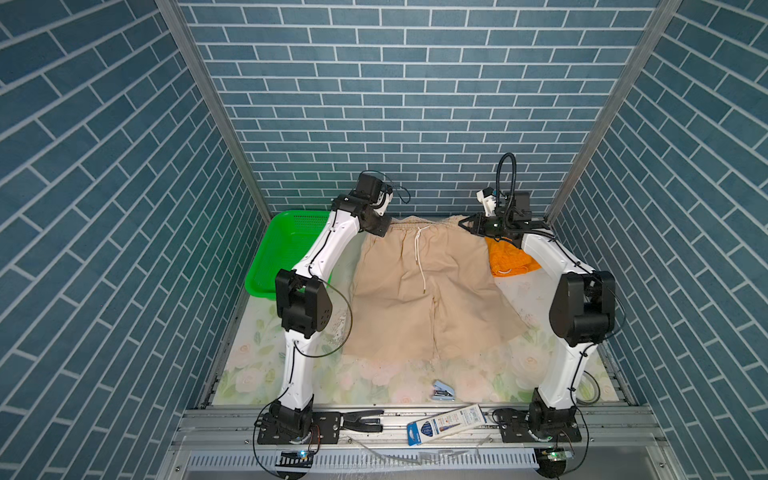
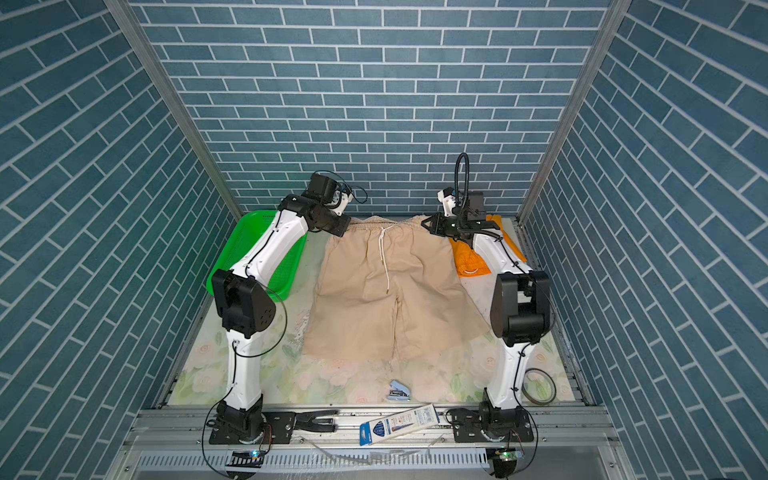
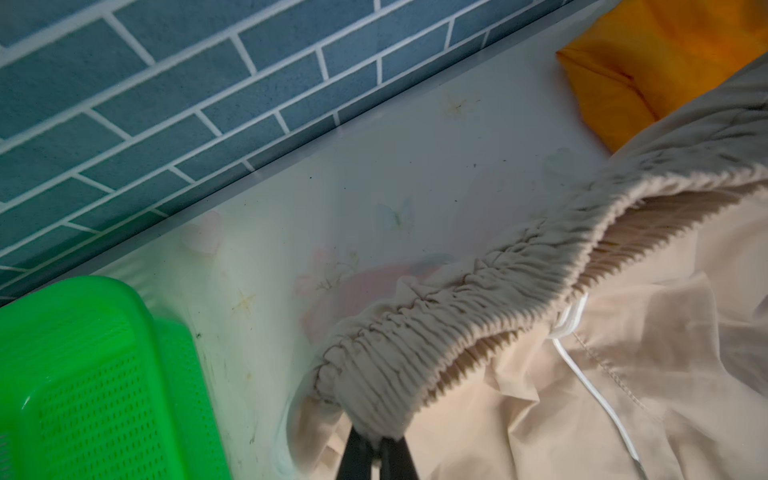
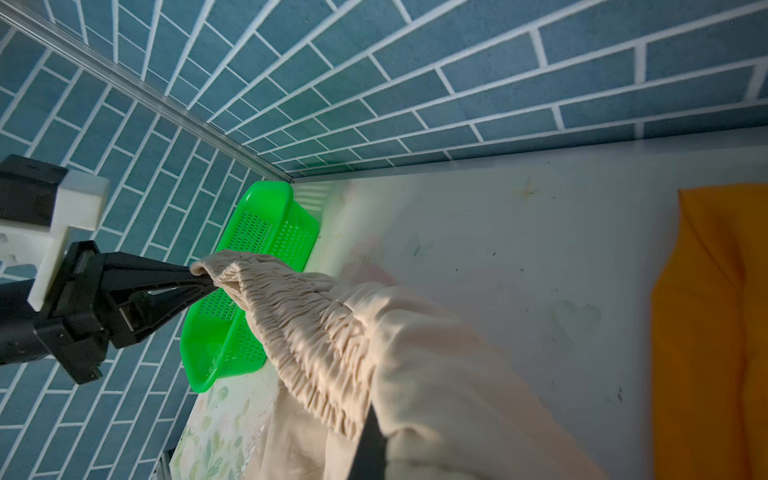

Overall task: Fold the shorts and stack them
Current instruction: 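Lay the beige shorts flat on the table with both grippers and release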

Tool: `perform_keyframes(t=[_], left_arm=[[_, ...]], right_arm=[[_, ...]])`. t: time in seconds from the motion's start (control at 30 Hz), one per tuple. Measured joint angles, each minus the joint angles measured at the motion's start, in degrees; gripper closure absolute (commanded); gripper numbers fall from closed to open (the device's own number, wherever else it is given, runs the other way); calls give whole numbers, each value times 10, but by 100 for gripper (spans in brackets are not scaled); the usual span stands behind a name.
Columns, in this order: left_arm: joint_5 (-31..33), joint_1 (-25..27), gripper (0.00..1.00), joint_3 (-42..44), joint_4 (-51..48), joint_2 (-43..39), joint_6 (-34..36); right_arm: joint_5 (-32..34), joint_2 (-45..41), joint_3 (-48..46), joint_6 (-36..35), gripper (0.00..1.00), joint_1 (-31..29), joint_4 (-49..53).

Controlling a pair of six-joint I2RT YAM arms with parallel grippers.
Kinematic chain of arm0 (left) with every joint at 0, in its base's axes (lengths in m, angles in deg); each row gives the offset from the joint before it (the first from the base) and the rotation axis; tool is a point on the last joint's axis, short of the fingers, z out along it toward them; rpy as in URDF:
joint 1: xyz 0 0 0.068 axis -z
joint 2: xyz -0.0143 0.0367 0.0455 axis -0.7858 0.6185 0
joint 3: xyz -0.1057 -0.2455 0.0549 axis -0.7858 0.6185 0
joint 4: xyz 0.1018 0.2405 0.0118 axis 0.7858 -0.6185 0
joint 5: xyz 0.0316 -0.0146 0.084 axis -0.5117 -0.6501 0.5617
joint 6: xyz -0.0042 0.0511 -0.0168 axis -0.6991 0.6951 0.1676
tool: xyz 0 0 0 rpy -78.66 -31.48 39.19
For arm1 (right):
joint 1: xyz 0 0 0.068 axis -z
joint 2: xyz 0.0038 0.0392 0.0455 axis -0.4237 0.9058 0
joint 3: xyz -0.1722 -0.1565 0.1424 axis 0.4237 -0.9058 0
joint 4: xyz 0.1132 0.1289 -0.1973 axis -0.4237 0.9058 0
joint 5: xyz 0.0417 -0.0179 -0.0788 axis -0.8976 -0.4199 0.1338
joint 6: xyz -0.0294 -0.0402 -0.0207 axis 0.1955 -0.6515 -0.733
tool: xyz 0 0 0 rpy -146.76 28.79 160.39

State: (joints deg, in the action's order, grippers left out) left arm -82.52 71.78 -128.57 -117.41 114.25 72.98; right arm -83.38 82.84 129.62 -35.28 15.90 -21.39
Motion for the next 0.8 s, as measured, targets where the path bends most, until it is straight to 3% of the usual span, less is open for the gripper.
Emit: perform_keyframes(t=[0.17,0.23,0.27,0.33,0.4,0.43,0.63,0.73,0.8], left_arm=[[1,-19,100,-28,35,62,-3],[1,-25,98,-28,44,74,-7],[2,-27,88,-28,46,77,-8],[8,-31,33,-28,48,81,-10],[13,-37,11,-28,50,81,-13],[15,-40,3,-28,53,81,-13],[2,-51,0,-28,59,78,-18],[-11,-50,0,-23,56,64,-23],[-18,-49,0,0,52,33,-32]], right_arm=[[-26,135,112,21,100,2,-51],[-35,181,155,33,79,1,-61],[-38,197,170,35,71,1,-63],[-40,232,212,46,56,1,-63],[-40,251,241,52,42,2,-58],[-39,253,249,52,41,2,-55],[-10,207,236,16,36,-6,-2],[24,117,149,-12,35,-24,41],[64,33,68,-32,29,-45,67]])
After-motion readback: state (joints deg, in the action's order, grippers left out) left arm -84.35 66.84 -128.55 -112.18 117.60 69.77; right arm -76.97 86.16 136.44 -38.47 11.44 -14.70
